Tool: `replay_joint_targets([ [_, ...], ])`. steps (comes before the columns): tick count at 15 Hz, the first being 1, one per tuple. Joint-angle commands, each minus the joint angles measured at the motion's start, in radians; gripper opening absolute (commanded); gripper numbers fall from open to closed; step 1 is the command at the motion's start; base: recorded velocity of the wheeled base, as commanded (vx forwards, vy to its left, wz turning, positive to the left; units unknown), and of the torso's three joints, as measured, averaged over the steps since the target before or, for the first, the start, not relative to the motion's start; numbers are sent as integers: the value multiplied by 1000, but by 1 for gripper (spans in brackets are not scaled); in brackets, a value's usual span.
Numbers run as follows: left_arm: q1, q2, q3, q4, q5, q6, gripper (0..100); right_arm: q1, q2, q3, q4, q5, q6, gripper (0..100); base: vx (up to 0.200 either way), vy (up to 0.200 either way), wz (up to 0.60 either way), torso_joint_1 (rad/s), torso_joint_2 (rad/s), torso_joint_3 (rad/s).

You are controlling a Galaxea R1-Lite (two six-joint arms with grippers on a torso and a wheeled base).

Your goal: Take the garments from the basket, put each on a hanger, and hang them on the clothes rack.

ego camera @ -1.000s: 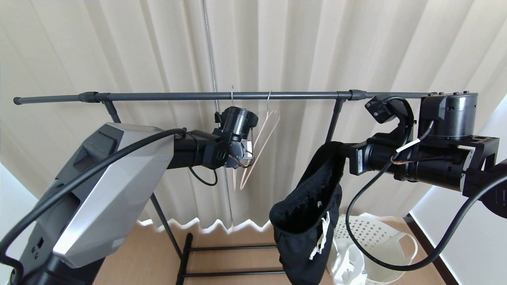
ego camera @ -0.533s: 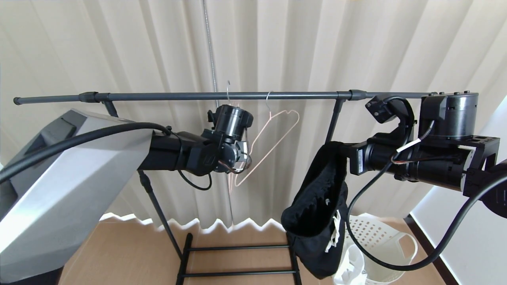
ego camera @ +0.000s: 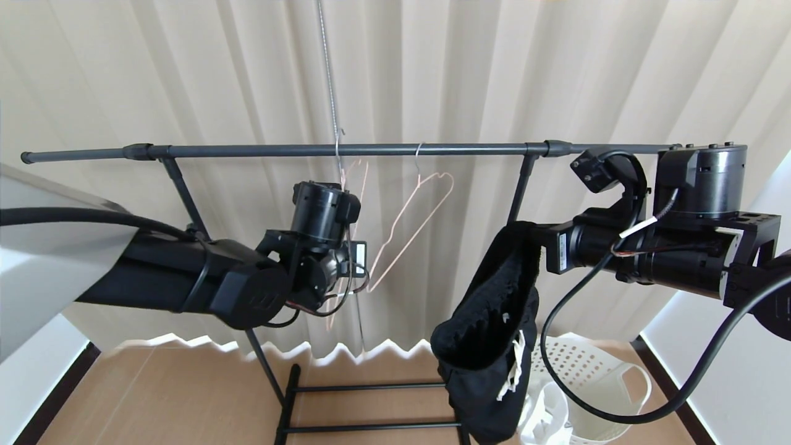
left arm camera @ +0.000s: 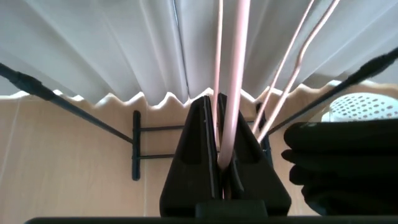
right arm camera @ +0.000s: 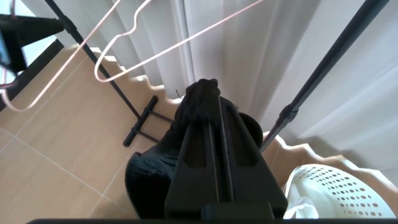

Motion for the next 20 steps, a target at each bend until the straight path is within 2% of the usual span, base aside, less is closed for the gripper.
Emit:
replay_joint_targets([
  [1, -5, -118, 147, -61, -2, 41, 0, 0, -1, 0, -1, 1, 0, 0, 0, 0, 0, 0, 0, 0],
  [2, -11, -156, 220, -99, -8, 63, 0, 0, -2, -1, -4, 1, 0, 0, 0, 0, 0, 0, 0, 0],
  [3, -16, -202, 295, -133, -49, 79, 0, 0, -2, -3, -6, 1, 0, 0, 0, 0, 0, 0, 0, 0],
  [7, -19, -319, 444, -147, -147, 124, 0, 0, -2, -6, -6, -24, -2, 0, 0, 0, 0, 0, 0, 0],
  [9, -19, -388, 525, -196, -221, 170, 0, 3, -1, -14, -8, -141, -6, 0, 0, 0, 0, 0, 0, 0],
  [10, -19, -400, 539, -208, -232, 179, 0, 5, -1, -14, -8, -156, -8, 0, 0, 0, 0, 0, 0, 0],
  [12, -19, -463, 648, -274, -284, 267, 0, 22, 7, -17, -9, -265, -60, 0, 0, 0, 0, 0, 0, 0],
  [14, -17, -492, 720, -313, -333, 323, 0, 52, 13, -27, -9, -371, -68, 0, 0, 0, 0, 0, 0, 0],
  [17, -20, -495, 747, -333, -382, 334, 0, 79, 13, -37, -8, -420, -77, 0, 0, 0, 0, 0, 0, 0],
  [20, -20, -514, 770, -340, -509, 403, 0, 79, 56, -61, -9, -481, -84, 0, 0, 0, 0, 0, 0, 0],
])
